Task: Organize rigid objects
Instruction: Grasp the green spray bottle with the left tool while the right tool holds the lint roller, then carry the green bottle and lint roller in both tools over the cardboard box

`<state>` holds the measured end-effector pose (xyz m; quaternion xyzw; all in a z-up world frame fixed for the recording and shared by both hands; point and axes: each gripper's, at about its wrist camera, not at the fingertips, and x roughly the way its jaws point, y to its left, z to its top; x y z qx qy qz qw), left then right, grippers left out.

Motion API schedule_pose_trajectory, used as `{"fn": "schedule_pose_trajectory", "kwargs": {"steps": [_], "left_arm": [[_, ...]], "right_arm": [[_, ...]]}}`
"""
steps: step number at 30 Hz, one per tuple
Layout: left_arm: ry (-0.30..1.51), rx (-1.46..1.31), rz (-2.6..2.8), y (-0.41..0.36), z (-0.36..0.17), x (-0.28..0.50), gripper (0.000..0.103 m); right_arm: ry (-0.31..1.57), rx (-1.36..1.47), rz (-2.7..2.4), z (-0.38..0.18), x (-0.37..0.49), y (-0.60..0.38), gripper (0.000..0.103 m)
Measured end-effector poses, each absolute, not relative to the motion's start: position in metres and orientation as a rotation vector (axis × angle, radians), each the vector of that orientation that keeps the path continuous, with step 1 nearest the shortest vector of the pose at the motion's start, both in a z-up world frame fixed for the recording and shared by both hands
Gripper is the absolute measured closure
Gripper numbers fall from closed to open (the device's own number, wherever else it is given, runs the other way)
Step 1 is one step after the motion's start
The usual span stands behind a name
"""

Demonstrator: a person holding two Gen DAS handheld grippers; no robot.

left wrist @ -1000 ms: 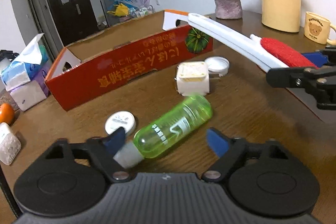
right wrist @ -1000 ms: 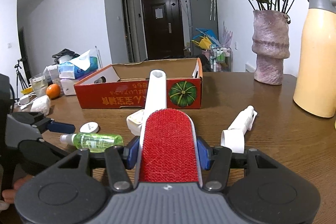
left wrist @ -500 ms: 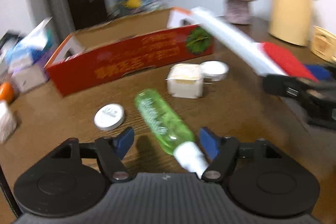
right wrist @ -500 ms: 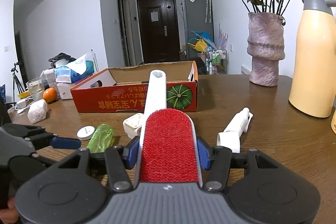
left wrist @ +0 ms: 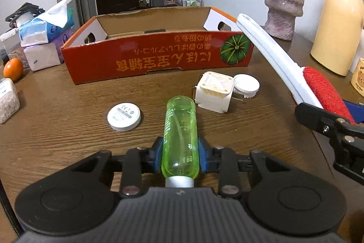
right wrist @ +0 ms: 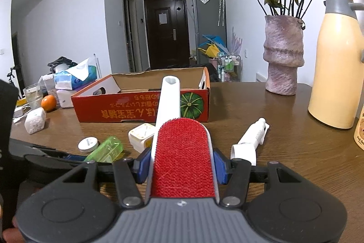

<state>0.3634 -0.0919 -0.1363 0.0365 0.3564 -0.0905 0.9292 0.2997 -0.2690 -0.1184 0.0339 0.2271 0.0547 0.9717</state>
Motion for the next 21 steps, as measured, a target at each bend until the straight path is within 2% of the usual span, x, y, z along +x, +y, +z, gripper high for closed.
{"fn": "schedule_pose_trajectory", "kwargs": {"steps": [21], "left_arm": [[0.520, -0.101, -0.163, -0.048, -0.053, 0.345, 0.071]], "right_arm": [[0.385, 0.116, 0.102, -0.092, 0.310, -0.242, 0.048]]}}
